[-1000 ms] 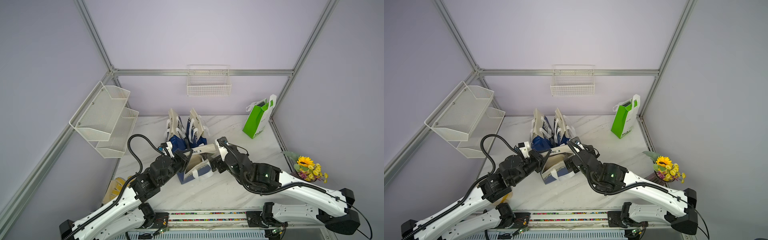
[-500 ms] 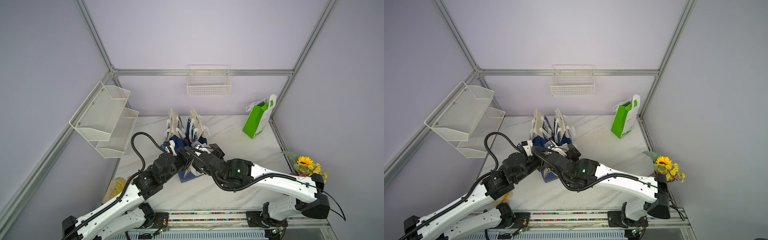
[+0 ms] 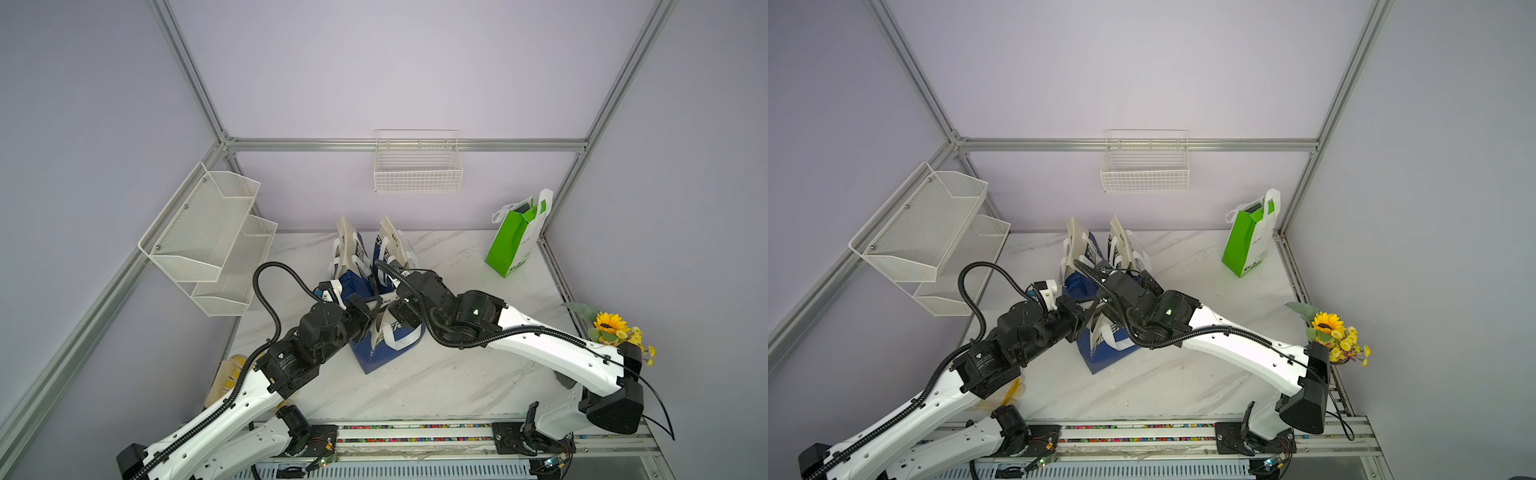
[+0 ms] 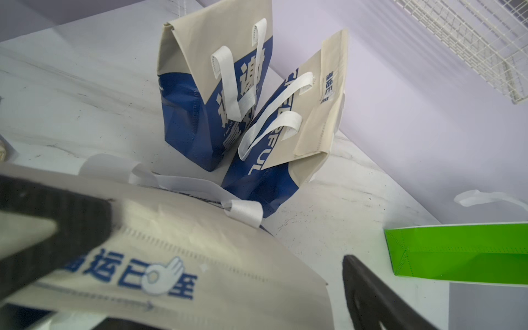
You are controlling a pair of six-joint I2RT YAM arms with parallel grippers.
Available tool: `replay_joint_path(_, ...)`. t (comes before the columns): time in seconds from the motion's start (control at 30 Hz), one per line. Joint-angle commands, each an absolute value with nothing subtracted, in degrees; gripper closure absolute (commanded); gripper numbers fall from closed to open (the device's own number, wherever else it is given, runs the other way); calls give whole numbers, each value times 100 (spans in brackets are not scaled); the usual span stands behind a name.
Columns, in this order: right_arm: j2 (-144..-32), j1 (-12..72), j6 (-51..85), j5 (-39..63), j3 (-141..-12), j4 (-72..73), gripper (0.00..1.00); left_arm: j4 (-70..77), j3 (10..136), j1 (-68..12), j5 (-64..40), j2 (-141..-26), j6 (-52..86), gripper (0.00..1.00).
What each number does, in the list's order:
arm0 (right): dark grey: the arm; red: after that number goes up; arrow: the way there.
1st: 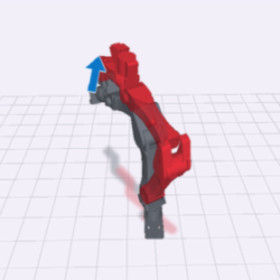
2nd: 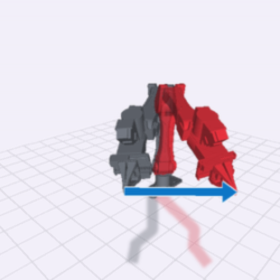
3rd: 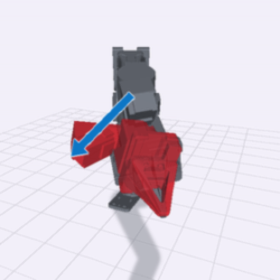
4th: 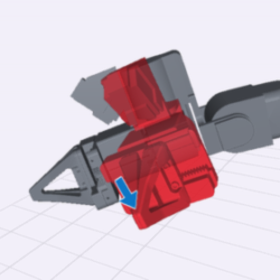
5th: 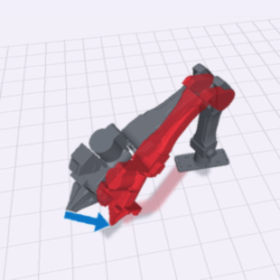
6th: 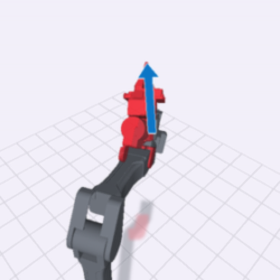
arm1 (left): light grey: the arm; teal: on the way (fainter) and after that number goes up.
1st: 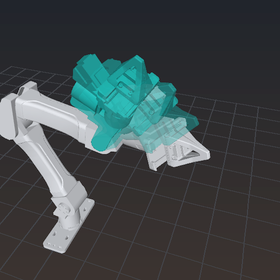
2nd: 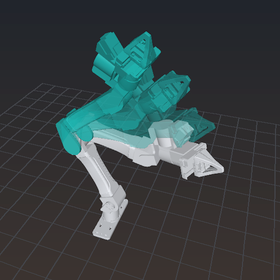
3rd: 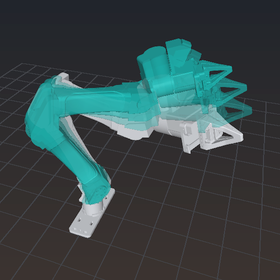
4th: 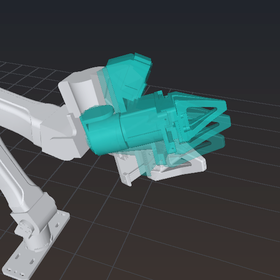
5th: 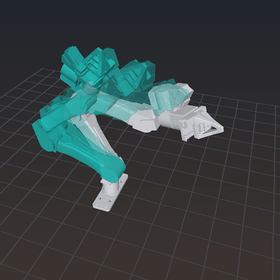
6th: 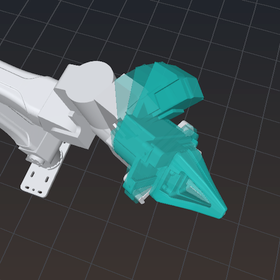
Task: Open the takeout bag
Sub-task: Open the takeout bag at the center of the board, then pick up the takeout bag at the center of the board.
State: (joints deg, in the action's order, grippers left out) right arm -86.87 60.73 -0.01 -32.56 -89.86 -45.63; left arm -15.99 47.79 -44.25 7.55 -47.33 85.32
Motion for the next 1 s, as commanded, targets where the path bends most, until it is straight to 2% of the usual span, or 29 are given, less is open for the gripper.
replay_joint_path(0.0,-8576,5985,-64,-2883,-9174,-4764,10,-1455,5260,-4377,582,-4627,8381,100)
replay_joint_path(0.03,-8578,5985,-62,-2830,-9199,-4770,10,-1446,5269,-4368,571,-4617,8375,97)
replay_joint_path(0.1,-8552,5985,-108,-2746,-9221,-4737,9,-1456,5278,-4355,617,-4589,8351,81)
replay_joint_path(0.17,-8593,5979,-128,-2739,-9288,-4735,8,-1455,5273,-4336,692,-4532,8343,61)
replay_joint_path(0.27,-8752,5971,-199,-2734,-9387,-4736,7,-1508,5315,-4248,698,-4517,8309,42)
replay_joint_path(0.4,-9061,5968,-327,-2750,-9609,-4712,9,-1503,5344,-4105,513,-4567,8313,40)
replay_joint_path(0.53,-9391,5908,-416,-2728,-10015,-4686,17,-1502,5335,-4085,451,-4588,8317,40)
replay_joint_path(0.63,-9592,5821,-457,-2592,-10173,-4687,39,-1510,5318,-4054,418,-4561,8321,39)
replay_joint_path(0.77,-9598,5661,-442,-2291,-10077,-4688,88,-1660,5326,-3982,420,-4457,8257,39)
replay_joint_path(0.8,-9561,5653,-415,-2270,-10052,-4693,95,-1702,5333,-3965,436,-4422,8227,39)
replay_joint_path(0.83,-9505,5654,-373,-2223,-10030,-4714,100,-1774,5343,-3944,462,-4396,8176,39)
replay_joint_path(0.97,-9260,5651,-192,-2198,-10154,-4957,100,-2257,5628,-3819,510,-4399,7542,37)
